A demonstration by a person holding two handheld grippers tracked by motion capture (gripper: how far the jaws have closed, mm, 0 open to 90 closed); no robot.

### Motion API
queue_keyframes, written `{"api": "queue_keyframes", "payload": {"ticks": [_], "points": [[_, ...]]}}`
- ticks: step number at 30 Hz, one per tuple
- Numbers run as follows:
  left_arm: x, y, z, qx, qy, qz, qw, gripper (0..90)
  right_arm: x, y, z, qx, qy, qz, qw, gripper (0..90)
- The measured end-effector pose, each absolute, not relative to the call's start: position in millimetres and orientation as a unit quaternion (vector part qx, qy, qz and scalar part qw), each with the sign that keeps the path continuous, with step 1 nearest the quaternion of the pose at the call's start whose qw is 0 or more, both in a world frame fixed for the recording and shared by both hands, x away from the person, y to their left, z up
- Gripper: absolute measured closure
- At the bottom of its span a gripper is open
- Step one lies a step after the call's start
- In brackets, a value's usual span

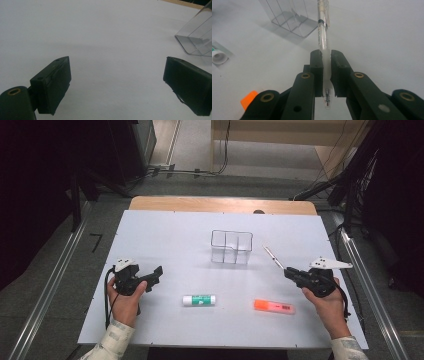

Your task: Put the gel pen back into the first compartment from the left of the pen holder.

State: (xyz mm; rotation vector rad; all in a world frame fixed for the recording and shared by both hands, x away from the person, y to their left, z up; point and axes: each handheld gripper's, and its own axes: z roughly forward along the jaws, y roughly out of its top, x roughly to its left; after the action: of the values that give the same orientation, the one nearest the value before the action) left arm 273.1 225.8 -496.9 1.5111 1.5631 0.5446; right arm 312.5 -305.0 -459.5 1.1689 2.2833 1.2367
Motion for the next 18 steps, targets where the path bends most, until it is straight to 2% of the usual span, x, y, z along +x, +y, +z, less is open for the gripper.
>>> {"api": "queue_keyframes", "payload": {"ticks": [18], "points": [[273.2, 225.9, -497.2, 0.608, 0.628, 0.218, 0.435, 7.9, 310.2, -296.7, -447.6, 0.392, 0.790, 0.448, 0.146, 79.0]]}}
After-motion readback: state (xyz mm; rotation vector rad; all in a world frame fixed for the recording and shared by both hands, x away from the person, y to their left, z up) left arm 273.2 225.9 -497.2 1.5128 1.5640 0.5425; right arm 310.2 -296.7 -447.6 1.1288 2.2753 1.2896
